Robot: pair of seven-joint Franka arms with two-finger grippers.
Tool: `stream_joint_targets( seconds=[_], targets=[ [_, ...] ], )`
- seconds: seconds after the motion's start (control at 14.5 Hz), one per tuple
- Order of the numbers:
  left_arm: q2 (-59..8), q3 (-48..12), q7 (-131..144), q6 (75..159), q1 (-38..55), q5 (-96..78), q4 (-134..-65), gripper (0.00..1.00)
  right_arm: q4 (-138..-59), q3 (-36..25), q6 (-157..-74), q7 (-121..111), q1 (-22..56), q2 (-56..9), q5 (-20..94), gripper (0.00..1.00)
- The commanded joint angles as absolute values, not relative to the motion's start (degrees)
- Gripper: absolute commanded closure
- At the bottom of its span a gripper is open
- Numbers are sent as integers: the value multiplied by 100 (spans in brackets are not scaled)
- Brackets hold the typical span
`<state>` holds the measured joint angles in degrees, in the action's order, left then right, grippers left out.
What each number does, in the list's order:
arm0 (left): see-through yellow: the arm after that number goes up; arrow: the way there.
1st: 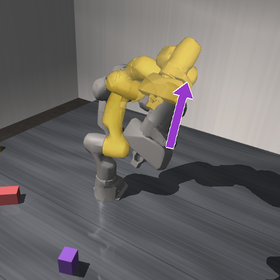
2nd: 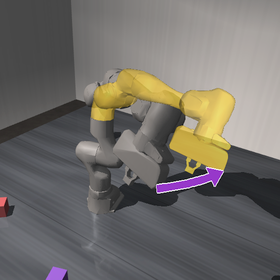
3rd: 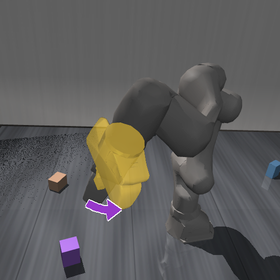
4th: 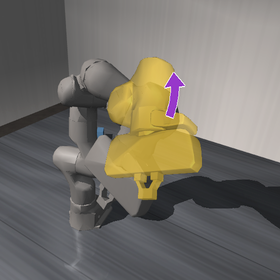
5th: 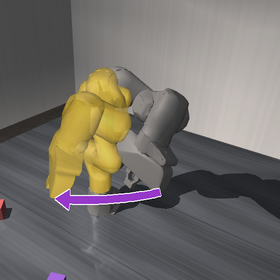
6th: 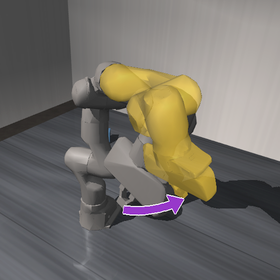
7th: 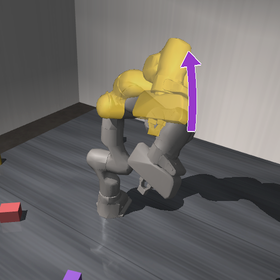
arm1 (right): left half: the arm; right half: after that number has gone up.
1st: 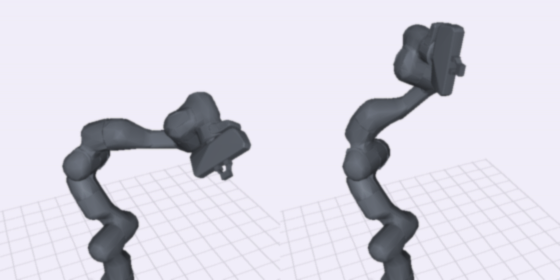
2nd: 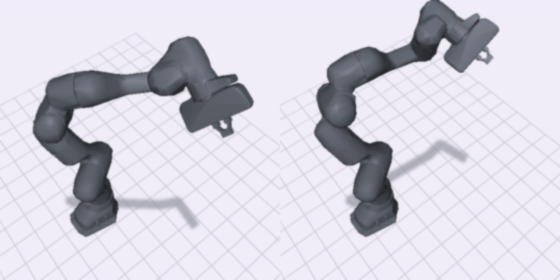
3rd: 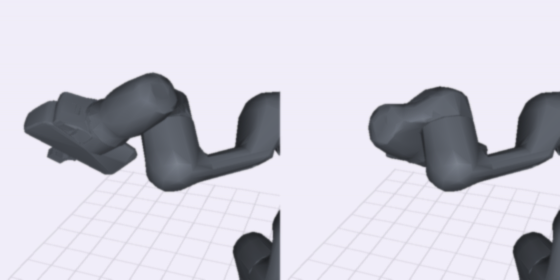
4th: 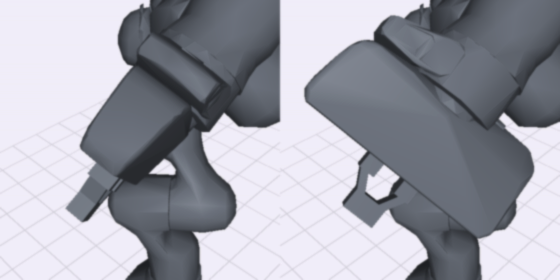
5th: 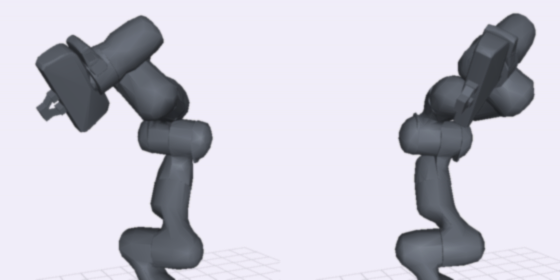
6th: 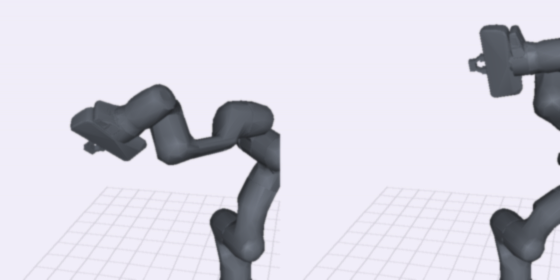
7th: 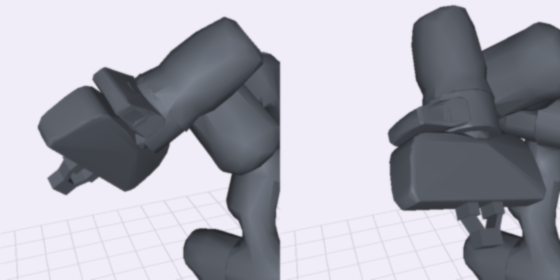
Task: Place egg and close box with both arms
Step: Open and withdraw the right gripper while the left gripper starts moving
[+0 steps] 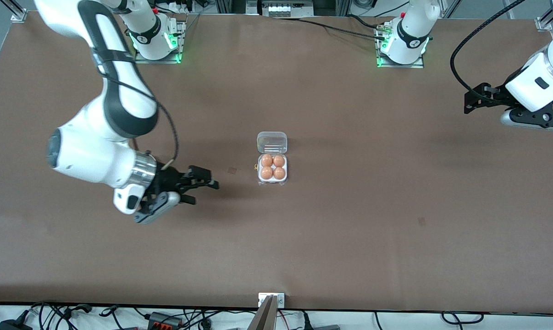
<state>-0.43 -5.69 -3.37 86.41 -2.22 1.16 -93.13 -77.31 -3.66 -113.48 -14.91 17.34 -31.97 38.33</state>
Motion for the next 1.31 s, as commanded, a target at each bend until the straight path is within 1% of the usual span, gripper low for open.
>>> stream_joint_targets(
  seconds=[0.0, 0.14, 0.35, 0.48, 0.55, 0.69, 0.76, 0.9, 0.97, 1.11, 1.17, 1.24],
  targets=[
    [-307, -580, -316, 8324, -202, 149, -9114, 0, -7199, -885, -10190, -636, 1679, -3296, 3709, 0],
    [-334, -580, -361, 8095, -185, 141, -9097, 0, -7189, -1177, -9758, -257, 1687, -3305, 3700, 0],
    [-343, -580, -334, 8086, -71, 149, -9105, 0, -7181, -1414, -9195, 578, 1600, -3296, 3665, 0],
    [-343, -580, -334, 8086, -70, 149, -9105, 0, -7163, -1756, -8555, 746, 1634, -3270, 3473, 0],
    [-343, -580, -343, 8086, -70, 149, -9105, 0, -7163, -1888, -8317, 878, 1678, -3243, 3158, 0],
    [-343, -580, -334, 8086, -70, 149, -9105, 0, -7163, -1899, -8034, 1045, 1653, -2972, 2387, 0],
    [-343, -580, -334, 8086, -62, 149, -9105, 0, -7163, -1838, -8077, 1055, 1635, -2805, 1895, 0],
    [-334, -580, -334, 8077, -9, 149, -9105, 0, -7163, -1706, -8234, 1020, 1530, -2576, 1329, 0],
    [-334, -580, -325, 8077, 52, 149, -9105, 0, -7163, -1453, -8401, 976, 1320, -2419, 953, 0],
    [-334, -589, -325, 8034, 201, 132, -9123, 0, -7198, -724, -8551, 949, 724, -2163, 328, 0],
    [-334, -589, -325, 7920, 315, 132, -9140, 2, -7216, -425, -8700, 932, 381, -2084, 108, 0],
    [-343, -589, -308, 7893, 473, 132, -9210, 8, -7242, -248, -8849, 879, 143, -1987, -86, 0]
  ],
)
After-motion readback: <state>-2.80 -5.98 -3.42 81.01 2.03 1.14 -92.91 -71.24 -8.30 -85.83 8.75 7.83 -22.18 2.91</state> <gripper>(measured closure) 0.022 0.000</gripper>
